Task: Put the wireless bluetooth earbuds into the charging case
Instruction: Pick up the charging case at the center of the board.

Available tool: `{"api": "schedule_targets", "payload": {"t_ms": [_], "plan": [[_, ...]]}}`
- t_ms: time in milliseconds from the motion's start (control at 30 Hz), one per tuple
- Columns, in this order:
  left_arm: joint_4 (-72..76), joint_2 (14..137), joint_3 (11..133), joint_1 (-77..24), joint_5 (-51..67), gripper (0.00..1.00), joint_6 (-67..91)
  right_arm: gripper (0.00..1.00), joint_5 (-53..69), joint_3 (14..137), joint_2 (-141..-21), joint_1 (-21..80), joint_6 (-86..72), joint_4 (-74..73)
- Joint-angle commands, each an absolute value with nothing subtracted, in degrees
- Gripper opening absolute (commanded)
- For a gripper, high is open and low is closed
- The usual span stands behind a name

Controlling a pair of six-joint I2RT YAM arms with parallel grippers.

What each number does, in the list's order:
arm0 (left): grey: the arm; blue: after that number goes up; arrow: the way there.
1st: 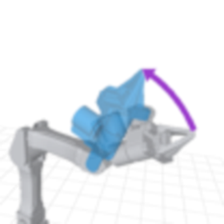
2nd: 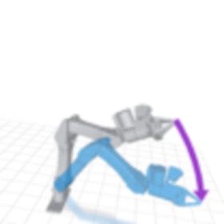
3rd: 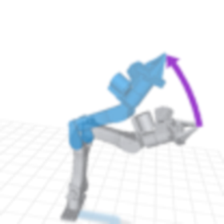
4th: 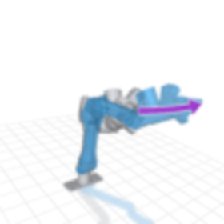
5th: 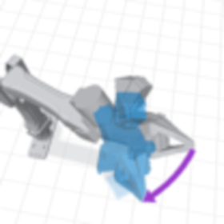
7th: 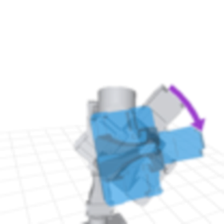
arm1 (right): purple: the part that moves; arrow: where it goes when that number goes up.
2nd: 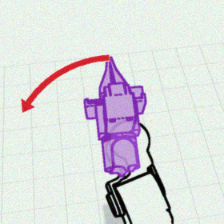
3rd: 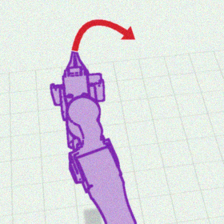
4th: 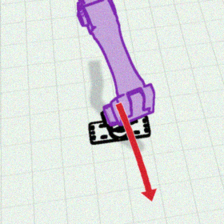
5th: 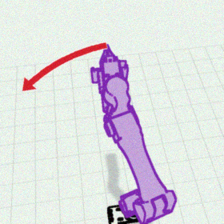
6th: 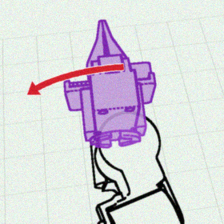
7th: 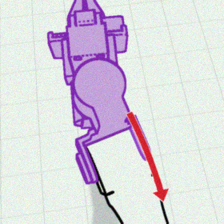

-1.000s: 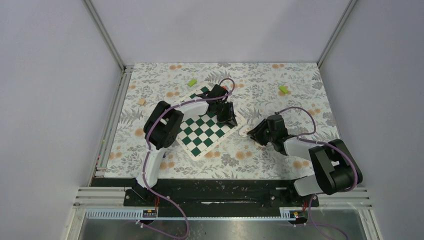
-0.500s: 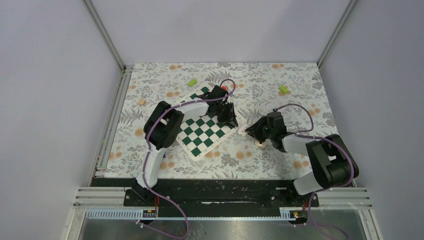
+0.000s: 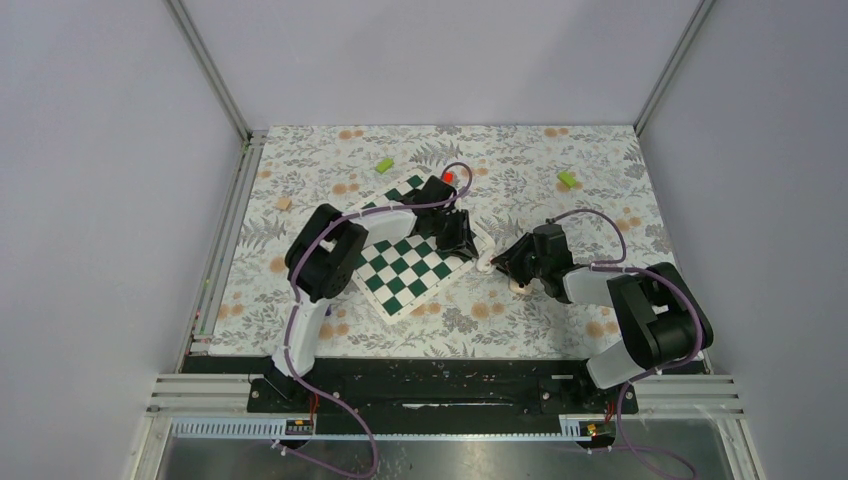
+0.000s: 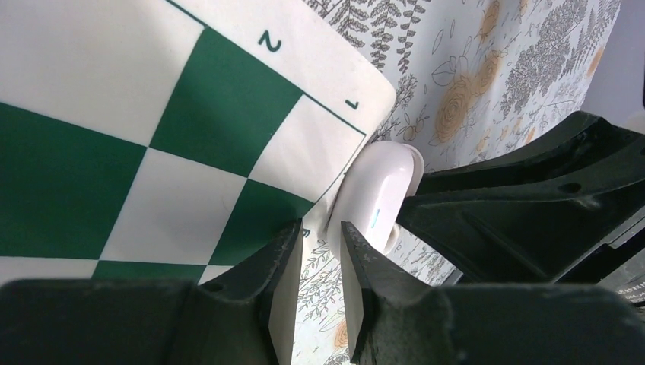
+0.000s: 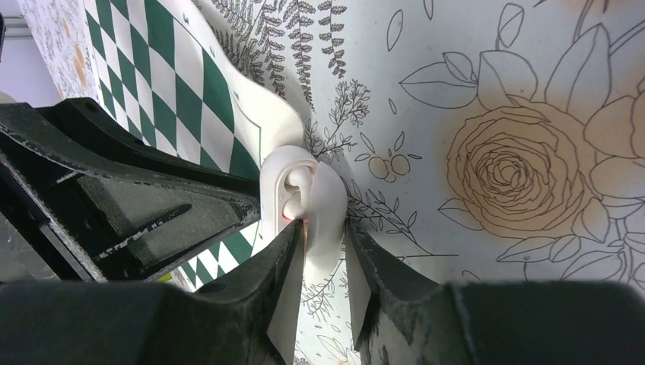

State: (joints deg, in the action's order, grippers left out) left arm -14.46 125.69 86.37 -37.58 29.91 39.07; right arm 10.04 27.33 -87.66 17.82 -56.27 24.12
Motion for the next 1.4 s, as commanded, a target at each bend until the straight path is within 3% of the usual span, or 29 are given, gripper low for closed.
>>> {"api": "schedule_targets", "payload": {"t_ms": [0,333,600,767,833,1000,1067,1200,1367], "plan": [[-15.9,123.5,83.7,-38.8,30.2,0.26,38.5,0.31,9.5,28.4,-88.1,17.3,-56.4,26.4],[-16.3,119.3,81.7,-38.8,29.5,0.26,37.6,0.0,13.8,32.0,-84.7,17.2,-49.8,20.5],[-18.1,109.6,78.0,-38.2,28.0,0.26,36.0,0.0,19.7,39.7,-79.5,17.2,-37.6,3.6],[-18.5,102.7,74.8,-36.8,28.2,0.32,36.0,0.0,21.7,43.9,-75.7,17.2,-29.3,-8.4],[-18.7,100.2,73.8,-35.8,29.0,0.38,35.8,0.0,22.9,44.7,-74.0,17.2,-25.9,-11.3],[-19.2,94.5,72.5,-34.0,31.5,0.79,34.7,0.0,23.5,49.5,-70.7,17.2,-16.5,-21.7],[-18.7,92.8,72.5,-34.3,32.6,0.89,35.0,0.0,21.5,51.5,-69.2,17.3,-13.4,-25.4],[-15.7,92.5,72.2,-35.6,36.1,0.99,37.7,0.0,20.0,53.3,-66.1,18.0,-11.8,-27.8],[-3.3,93.1,68.1,-37.6,41.1,0.99,45.8,0.0,18.8,54.2,-64.2,19.4,-11.5,-28.1]]}}
